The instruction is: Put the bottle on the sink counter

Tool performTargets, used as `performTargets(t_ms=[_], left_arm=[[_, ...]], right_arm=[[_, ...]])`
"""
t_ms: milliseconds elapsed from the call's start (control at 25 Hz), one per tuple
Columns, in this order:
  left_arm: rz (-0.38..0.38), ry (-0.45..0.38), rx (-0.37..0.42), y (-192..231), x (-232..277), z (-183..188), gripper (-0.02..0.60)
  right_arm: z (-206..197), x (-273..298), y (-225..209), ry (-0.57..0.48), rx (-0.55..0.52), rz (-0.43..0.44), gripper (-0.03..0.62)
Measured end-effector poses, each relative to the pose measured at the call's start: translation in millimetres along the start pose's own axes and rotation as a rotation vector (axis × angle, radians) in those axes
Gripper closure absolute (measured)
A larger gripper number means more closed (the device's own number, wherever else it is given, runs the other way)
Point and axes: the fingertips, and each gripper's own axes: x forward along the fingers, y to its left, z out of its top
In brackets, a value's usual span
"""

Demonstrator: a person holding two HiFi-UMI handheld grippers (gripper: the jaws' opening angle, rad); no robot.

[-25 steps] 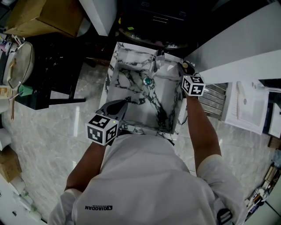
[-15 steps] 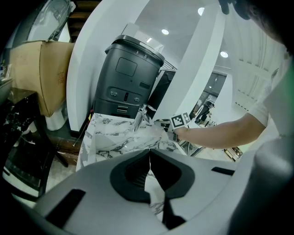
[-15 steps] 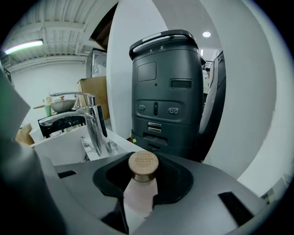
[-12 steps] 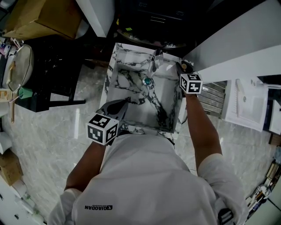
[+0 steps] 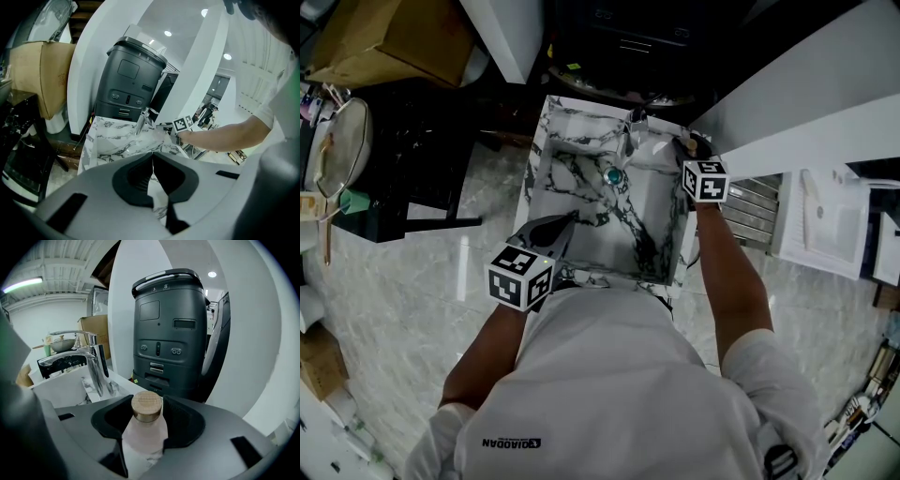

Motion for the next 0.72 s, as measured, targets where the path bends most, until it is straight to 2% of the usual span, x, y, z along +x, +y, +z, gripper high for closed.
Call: performTargets(t_ms=[720], left_arm=[[-0.067,-0.027,0.053,-3.6,-13.5,7.6,0.566]], right_arm=[[-14.6,-49.9,5.9,-0.011,0.045,-0.085,0.385]])
